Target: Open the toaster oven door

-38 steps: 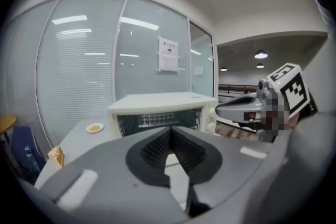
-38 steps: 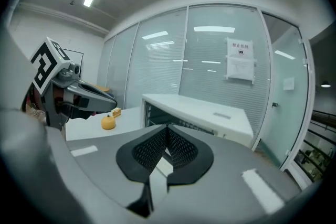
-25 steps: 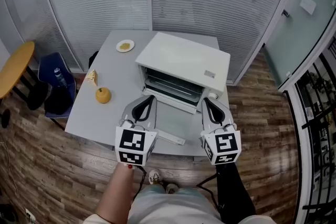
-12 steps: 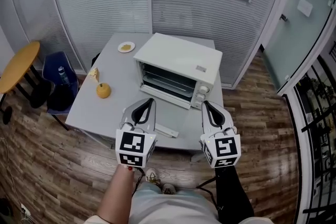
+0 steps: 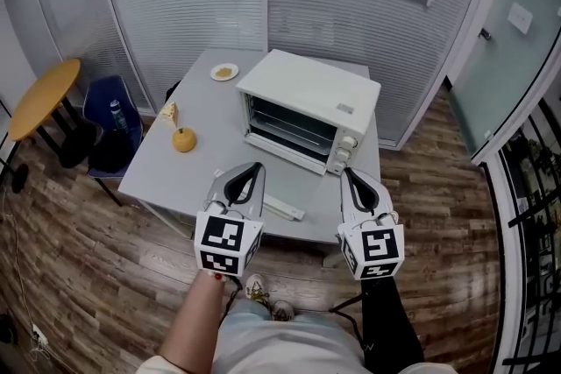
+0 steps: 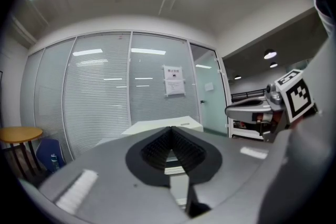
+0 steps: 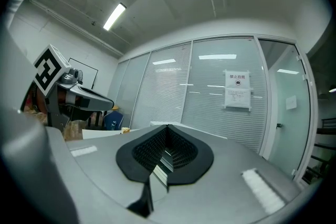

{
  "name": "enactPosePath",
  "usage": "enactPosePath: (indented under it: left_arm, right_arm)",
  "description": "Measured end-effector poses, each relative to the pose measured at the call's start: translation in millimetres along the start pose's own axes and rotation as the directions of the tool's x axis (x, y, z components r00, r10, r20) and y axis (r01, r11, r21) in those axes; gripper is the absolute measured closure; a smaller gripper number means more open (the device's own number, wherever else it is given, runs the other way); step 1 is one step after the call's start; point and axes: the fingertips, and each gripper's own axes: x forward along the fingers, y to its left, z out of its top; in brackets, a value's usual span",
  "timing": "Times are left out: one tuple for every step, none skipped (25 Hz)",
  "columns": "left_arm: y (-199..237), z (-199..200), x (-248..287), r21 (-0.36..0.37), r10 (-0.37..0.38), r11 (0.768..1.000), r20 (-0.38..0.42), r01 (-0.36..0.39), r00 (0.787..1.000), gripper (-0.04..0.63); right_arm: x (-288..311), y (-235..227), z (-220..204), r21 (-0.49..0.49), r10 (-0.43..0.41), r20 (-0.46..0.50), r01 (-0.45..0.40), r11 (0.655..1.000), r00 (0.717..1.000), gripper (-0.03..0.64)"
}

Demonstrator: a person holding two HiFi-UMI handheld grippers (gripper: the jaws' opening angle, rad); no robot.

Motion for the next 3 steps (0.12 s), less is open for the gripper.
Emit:
enactPosePath:
  left_arm:
    - [-1.2,-1.5,-1.5,0.001,-0.005,1.000,-0.004,0.005,1.000,0.557]
    - [-2.5,-2.7,-3.2,0.003,-0.009,1.000,-0.006,0.009,1.000,0.557]
    - [-3.9,-3.7,-4.8,0.006,-0.014,1.000,-0.009,0.014,1.000,0.557]
  right_arm:
    - [-1.0,1.2,0.4,-0.001,0.002,0.001,-0.002,1.000,1.000,0.614]
    - [-2.1,2.4,0.9,-0.001,0.003,0.002,-0.003,1.000,1.000,0.614]
    - [-3.3,3.7,1.5,-0.002,0.004,0.003,-0.004,1.000,1.000,0.614]
